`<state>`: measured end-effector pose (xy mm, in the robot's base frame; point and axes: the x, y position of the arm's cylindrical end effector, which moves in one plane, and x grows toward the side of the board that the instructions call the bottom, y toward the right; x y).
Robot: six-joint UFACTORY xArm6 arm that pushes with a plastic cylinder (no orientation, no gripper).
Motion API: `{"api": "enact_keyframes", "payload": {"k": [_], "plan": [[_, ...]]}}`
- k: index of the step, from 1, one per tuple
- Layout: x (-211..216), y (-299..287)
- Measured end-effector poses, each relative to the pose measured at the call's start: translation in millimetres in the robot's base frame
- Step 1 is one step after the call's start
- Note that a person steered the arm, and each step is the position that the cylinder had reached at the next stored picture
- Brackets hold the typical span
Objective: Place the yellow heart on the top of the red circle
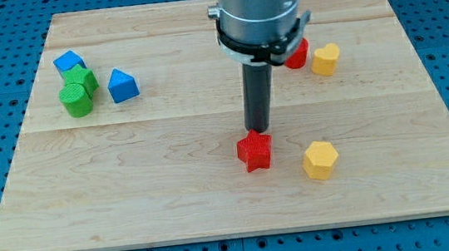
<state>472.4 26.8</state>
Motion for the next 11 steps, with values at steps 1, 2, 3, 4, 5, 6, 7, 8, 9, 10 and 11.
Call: {"api": "enact_keyframes", "payload": {"k": [1, 2, 3, 4, 5, 6, 7, 8, 9, 10, 11], "plan": [[33.1, -37.0], [39.3, 50.9], [42.7, 96.4], [-2.9, 79.1], [-60.5, 99.4], [-108.9, 112.1], [-133.5, 150.0], [-109.0, 154.6], [-123.3, 207.9], [-168.3, 163.1], [-165.6, 151.3]]}}
